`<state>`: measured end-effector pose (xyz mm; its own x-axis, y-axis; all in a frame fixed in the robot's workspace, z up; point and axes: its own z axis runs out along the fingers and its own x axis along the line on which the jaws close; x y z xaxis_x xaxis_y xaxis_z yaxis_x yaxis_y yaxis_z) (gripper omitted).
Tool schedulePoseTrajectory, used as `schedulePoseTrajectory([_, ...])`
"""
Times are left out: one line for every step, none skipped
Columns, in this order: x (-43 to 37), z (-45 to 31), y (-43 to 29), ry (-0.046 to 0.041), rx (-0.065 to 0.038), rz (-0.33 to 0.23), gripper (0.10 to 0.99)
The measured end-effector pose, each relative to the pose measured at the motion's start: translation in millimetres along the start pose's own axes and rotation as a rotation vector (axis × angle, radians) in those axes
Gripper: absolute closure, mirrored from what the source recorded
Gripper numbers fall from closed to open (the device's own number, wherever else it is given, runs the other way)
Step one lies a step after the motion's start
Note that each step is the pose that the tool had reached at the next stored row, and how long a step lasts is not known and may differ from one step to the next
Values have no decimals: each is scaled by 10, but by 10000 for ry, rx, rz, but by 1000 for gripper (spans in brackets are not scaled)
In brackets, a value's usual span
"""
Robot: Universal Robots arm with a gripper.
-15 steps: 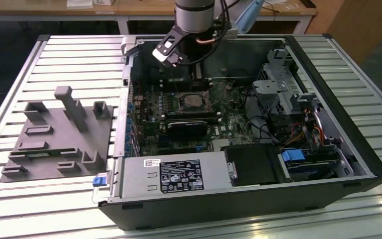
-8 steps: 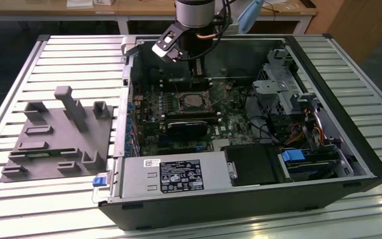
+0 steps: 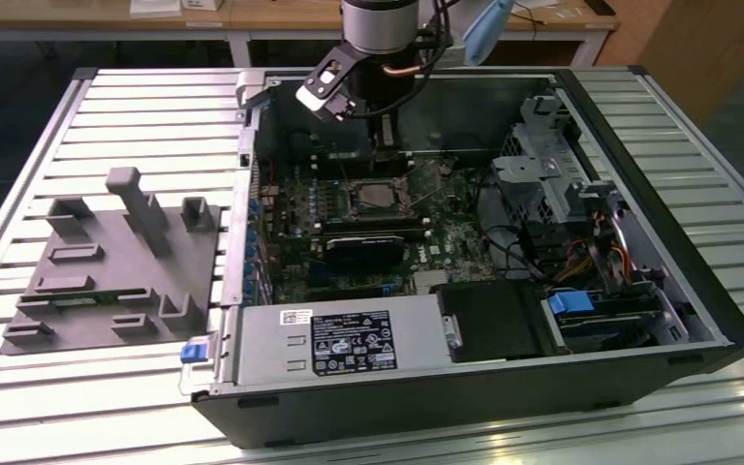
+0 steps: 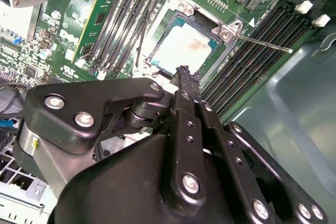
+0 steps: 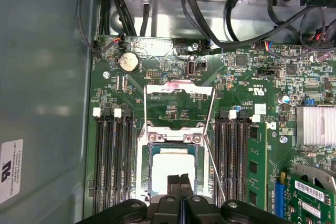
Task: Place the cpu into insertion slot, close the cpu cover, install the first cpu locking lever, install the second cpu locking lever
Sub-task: 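Close the cpu cover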
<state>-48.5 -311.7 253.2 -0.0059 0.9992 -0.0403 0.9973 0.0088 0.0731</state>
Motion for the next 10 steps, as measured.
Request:
schedulePoseTrajectory([-1, -6, 0, -5, 3, -1, 984])
schedulePoseTrajectory([-1, -14, 1, -4, 3, -1, 984])
schedulePoseTrajectory([-1, -23, 2, -1, 0, 0, 984])
schedulePoseTrajectory([-2, -34, 2, -2, 1, 0, 984])
schedulePoseTrajectory([-2, -37, 3, -1, 0, 0, 984])
schedulePoseTrajectory([-1, -36, 3, 0, 0, 1, 984])
schedulePoseTrajectory([-1, -37, 3, 0, 0, 0, 984])
schedulePoseTrajectory([-1, -36, 3, 1, -1, 0, 984])
schedulePoseTrajectory([-1, -36, 3, 1, -1, 0, 984])
schedulePoseTrajectory([-2, -37, 7, 0, 0, -2, 984])
